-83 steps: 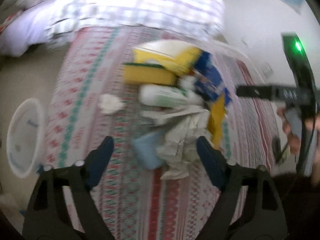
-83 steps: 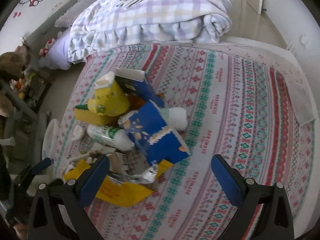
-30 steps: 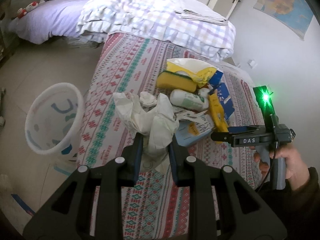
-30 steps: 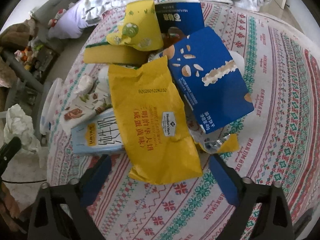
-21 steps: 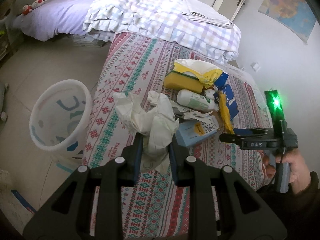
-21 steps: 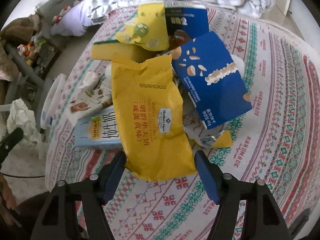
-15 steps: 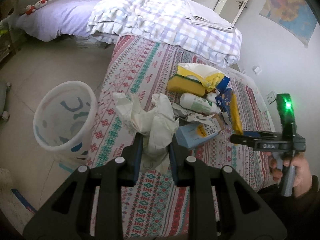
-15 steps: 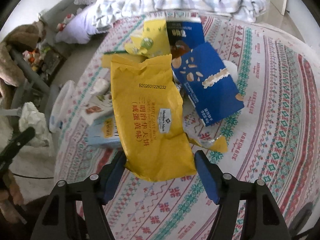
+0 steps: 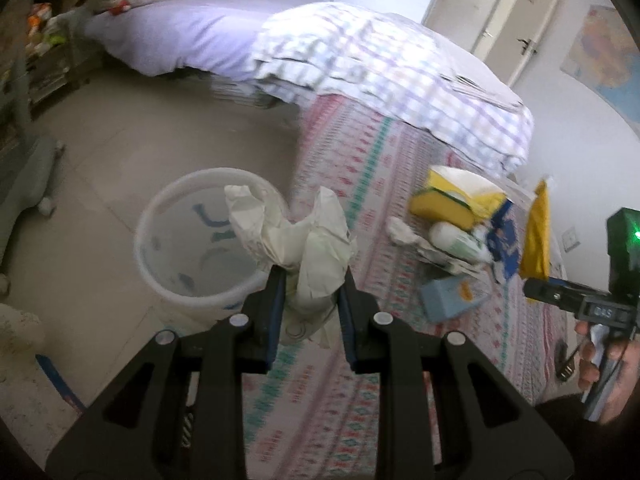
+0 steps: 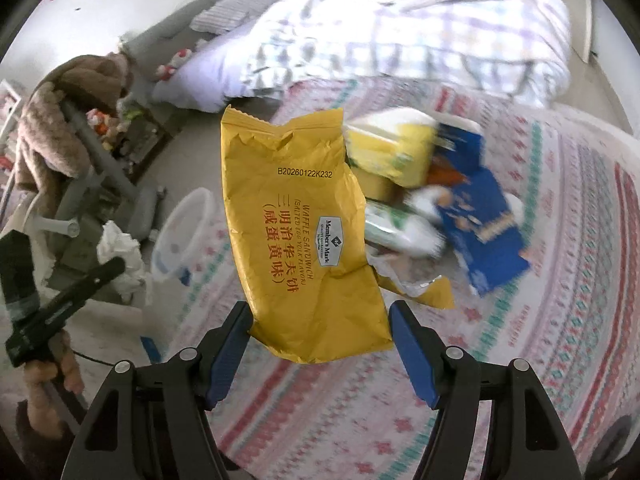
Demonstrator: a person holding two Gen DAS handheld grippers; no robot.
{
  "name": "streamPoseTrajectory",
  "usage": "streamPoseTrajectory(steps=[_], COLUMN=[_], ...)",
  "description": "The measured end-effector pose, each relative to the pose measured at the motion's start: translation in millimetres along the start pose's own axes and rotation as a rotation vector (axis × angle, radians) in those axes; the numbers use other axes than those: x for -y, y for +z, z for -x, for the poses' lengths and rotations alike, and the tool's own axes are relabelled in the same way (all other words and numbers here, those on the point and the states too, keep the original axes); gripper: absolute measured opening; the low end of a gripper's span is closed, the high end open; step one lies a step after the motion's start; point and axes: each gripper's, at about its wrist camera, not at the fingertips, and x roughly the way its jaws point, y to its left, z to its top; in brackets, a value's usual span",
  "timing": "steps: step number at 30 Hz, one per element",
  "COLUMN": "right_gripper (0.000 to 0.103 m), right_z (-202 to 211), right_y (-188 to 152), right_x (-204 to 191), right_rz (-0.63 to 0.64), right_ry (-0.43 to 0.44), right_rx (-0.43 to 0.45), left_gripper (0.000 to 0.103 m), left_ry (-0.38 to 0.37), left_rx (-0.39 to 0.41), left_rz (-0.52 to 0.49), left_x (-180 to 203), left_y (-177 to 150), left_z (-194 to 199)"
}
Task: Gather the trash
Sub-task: 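Release the white plastic into the white wastebasket with the left tool while the right tool carries the yellow bag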
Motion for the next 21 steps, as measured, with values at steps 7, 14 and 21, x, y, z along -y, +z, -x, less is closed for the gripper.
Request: streamPoseTrajectory(steps=[7, 14, 21], right_gripper=[0.072, 0.072, 0.072], right_z=[-22, -41, -63], right_y=[11, 28, 33], right_x=[-41, -73, -104], right_rz=[0.046, 0.056, 0.093], right_ry=[0.035, 0.072, 0.084], right_rx=[0.004, 0.021, 0.020], left_gripper=[0.028, 0.028, 0.029], left_ry=[0.054, 0.091, 0.111], left_rx=[-0.003, 0.020, 0.073], left_rz=[0.064, 0.068, 0.090], left_x=[-43, -61, -79], left_y=[8, 16, 26], left_z=[-6, -20, -33])
